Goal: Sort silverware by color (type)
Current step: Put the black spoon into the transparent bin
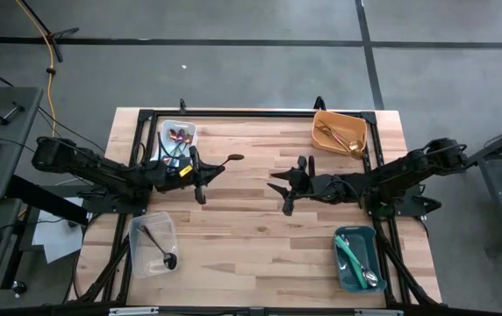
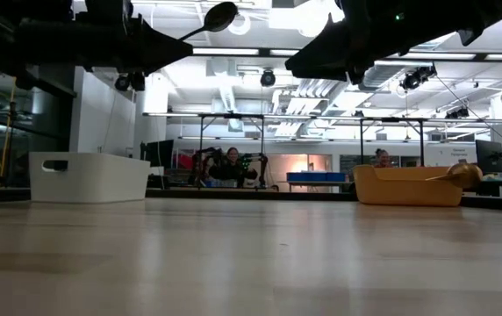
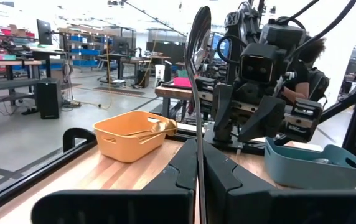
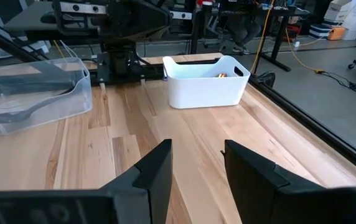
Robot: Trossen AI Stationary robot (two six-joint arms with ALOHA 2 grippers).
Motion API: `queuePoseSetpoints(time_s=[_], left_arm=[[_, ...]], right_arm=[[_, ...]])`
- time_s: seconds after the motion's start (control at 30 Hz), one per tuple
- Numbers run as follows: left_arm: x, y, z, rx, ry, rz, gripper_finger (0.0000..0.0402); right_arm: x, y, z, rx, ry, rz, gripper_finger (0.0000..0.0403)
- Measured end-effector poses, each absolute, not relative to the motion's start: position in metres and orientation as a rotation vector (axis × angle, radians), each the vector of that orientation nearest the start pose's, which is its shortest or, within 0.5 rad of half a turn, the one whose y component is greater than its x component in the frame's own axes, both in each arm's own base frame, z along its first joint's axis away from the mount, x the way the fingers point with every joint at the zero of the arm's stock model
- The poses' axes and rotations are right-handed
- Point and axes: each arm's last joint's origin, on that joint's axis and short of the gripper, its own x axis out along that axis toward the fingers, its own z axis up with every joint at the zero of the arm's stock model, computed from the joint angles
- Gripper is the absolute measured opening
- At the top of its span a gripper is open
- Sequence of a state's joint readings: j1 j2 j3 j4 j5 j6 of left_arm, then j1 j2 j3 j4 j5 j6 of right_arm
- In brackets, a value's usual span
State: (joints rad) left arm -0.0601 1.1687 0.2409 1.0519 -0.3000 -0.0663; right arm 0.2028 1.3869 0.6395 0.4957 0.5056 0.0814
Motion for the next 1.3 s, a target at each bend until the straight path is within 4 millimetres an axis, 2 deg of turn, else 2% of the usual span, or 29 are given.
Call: queuePoseSetpoints(time_s=[1.3], left_arm=[[0.2066, -0.0042, 0.1984, -0.088, -0.13, 0.22, 0.0]], right_arm=[[0.2787, 0.043, 0.2148, -0.017, 0.251, -0.312, 0.014]])
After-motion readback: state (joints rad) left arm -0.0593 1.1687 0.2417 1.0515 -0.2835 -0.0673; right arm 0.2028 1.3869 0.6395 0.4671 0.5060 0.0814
